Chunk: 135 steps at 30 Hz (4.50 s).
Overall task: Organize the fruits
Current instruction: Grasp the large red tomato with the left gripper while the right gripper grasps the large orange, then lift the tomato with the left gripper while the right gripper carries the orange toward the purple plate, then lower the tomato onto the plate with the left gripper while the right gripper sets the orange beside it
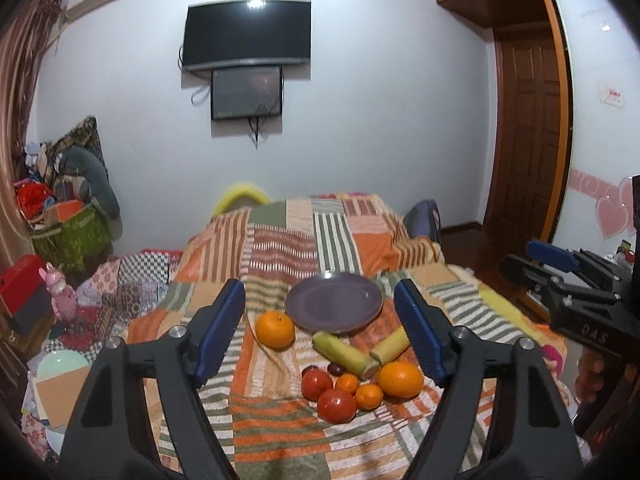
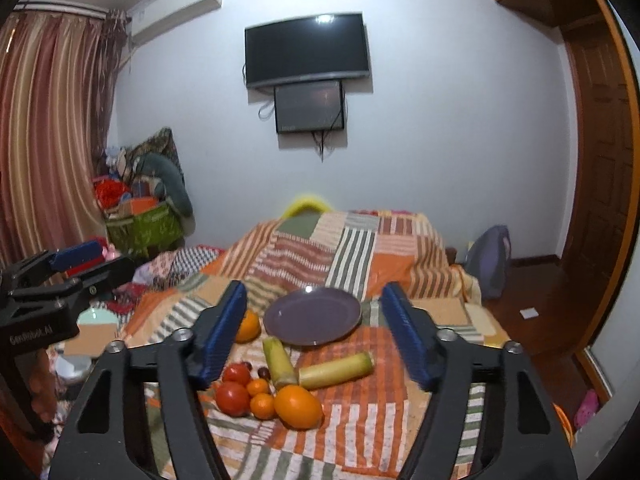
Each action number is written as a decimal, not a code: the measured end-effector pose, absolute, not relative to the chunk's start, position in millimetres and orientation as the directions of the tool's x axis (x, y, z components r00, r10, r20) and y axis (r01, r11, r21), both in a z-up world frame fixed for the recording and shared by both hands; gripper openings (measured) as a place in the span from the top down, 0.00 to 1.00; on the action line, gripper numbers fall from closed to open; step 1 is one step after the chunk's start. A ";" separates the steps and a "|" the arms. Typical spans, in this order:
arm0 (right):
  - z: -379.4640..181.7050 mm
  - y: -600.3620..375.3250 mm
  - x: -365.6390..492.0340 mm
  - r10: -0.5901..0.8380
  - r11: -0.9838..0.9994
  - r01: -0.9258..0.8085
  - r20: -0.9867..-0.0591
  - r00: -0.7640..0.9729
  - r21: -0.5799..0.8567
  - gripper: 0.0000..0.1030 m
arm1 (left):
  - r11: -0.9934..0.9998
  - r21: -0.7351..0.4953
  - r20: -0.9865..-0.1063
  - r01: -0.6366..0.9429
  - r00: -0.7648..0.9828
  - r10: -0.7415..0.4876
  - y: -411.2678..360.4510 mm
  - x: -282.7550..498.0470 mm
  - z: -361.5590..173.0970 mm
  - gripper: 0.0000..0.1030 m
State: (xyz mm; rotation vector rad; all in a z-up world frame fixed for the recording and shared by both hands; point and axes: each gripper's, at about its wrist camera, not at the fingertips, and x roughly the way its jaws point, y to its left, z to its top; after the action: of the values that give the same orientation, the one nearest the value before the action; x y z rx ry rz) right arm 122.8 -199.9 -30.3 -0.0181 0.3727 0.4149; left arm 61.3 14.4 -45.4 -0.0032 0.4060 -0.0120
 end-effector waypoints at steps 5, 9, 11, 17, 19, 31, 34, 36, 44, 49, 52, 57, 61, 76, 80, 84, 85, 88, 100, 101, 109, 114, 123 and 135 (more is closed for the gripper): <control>-47.0 -198.7 134.3 0.403 0.903 -0.428 -0.436 0.805 0.045 0.65 | 1.000 -0.022 -0.460 0.019 0.888 -0.027 21.1 79.3 -69.7 0.32; -64.2 -197.1 143.7 0.404 0.895 -0.443 -0.505 0.762 0.047 0.66 | 0.999 -0.034 -0.528 0.016 0.849 -0.032 27.8 94.3 -91.4 0.32; -70.4 -199.1 148.4 0.411 0.892 -0.448 -0.528 0.743 0.063 0.66 | 0.999 -0.041 -0.569 0.014 0.822 -0.035 30.1 103.4 -104.9 0.32; -90.2 -197.8 162.4 0.426 0.882 -0.459 -0.591 0.685 0.104 0.46 | 0.997 -0.068 -0.678 0.028 0.732 -0.067 30.2 124.7 -143.4 0.32; -96.8 -195.1 165.3 0.425 0.880 -0.463 -0.611 0.668 0.106 0.43 | 0.997 -0.067 -0.706 0.035 0.705 -0.072 28.4 129.2 -156.0 0.32; -140.1 -174.3 188.8 0.457 0.856 -0.484 -0.703 0.545 0.181 0.42 | 0.991 -0.115 -0.799 0.070 0.586 -0.134 16.2 149.8 -208.4 0.32; -152.1 -171.4 194.0 0.459 0.853 -0.484 -0.724 0.516 0.196 0.42 | 0.990 -0.122 -0.809 0.071 0.571 -0.140 15.5 153.6 -215.4 0.32; -157.7 -170.9 197.1 0.460 0.852 -0.481 -0.731 0.504 0.205 0.42 | 0.989 -0.135 -0.815 0.066 0.560 -0.148 16.9 156.8 -220.7 0.32; -172.1 -161.6 204.4 0.474 0.841 -0.490 -0.749 0.463 0.229 0.41 | 0.982 -0.176 -0.823 0.063 0.539 -0.181 16.7 163.0 -235.0 0.38; -182.3 -157.5 207.7 0.473 0.839 -0.487 -0.766 0.436 0.242 0.41 | 0.974 -0.212 -0.815 0.083 0.535 -0.224 14.2 163.6 -236.1 0.51; -184.4 -158.4 208.9 0.484 0.834 -0.488 -0.766 0.423 0.258 0.41 | 0.974 -0.207 -0.814 0.090 0.537 -0.223 12.5 163.2 -235.7 0.52; -182.4 -158.7 205.1 0.483 0.831 -0.499 -0.764 0.427 0.246 0.43 | 0.977 -0.191 -0.817 0.095 0.537 -0.211 11.0 161.5 -232.0 0.52; -177.0 -161.7 203.6 0.482 0.836 -0.491 -0.755 0.444 0.244 0.43 | 0.978 -0.183 -0.799 0.098 0.565 -0.206 14.1 156.8 -218.6 0.52; -112.3 -174.0 211.7 0.459 0.860 -0.489 -0.641 0.615 0.146 0.43 | 0.988 -0.138 -0.701 0.072 0.697 -0.149 31.9 168.0 -150.7 0.52; -95.3 -179.1 225.8 0.452 0.870 -0.475 -0.607 0.654 0.136 0.43 | 0.989 -0.131 -0.677 0.068 0.723 -0.139 34.8 178.9 -135.8 0.52; -82.1 -182.9 238.4 0.445 0.878 -0.461 -0.573 0.688 0.128 0.43 | 0.992 -0.110 -0.654 0.066 0.747 -0.122 36.4 194.1 -122.7 0.52; -79.2 -182.6 242.3 0.444 0.879 -0.460 -0.566 0.695 0.126 0.43 | 0.992 -0.106 -0.650 0.066 0.750 -0.119 36.2 198.4 -120.0 0.52; -71.8 -181.7 254.0 0.435 0.885 -0.453 -0.545 0.717 0.110 0.43 | 0.995 -0.083 -0.639 0.061 0.763 -0.100 36.8 214.1 -112.4 0.52; -58.5 -160.6 303.0 0.430 0.883 -0.466 -0.506 0.748 0.061 0.43 | 0.996 -0.081 -0.639 0.024 0.766 -0.070 53.3 282.6 -106.4 0.52; -59.2 -159.1 306.7 0.429 0.882 -0.467 -0.507 0.747 0.059 0.43 | 0.997 -0.077 -0.644 0.020 0.762 -0.065 54.3 288.9 -108.4 0.52; -79.7 -146.4 344.3 0.422 0.880 -0.472 -0.554 0.718 0.059 0.43 | 0.996 -0.088 -0.698 0.001 0.713 -0.063 60.7 338.2 -136.4 0.52; -100.3 -139.9 368.6 0.410 0.879 -0.473 -0.607 0.680 0.065 0.43 | 0.997 -0.076 -0.736 -0.004 0.674 -0.053 57.4 361.8 -159.7 0.52; -140.4 -127.8 396.8 0.370 0.872 -0.488 -0.715 0.592 0.047 0.43 | 0.995 -0.094 -0.823 0.011 0.562 -0.084 46.0 396.9 -210.5 0.52; -168.3 -126.1 403.6 0.323 0.846 -0.534 -0.805 0.498 0.010 0.42 | 0.994 -0.108 -0.876 -0.007 0.474 -0.092 40.2 410.0 -246.0 0.47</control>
State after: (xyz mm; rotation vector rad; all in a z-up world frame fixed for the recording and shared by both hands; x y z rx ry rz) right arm 403.6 -126.1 -168.3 -0.2543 0.9128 0.5253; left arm 410.0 40.2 -246.0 -0.1017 1.0759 -0.0516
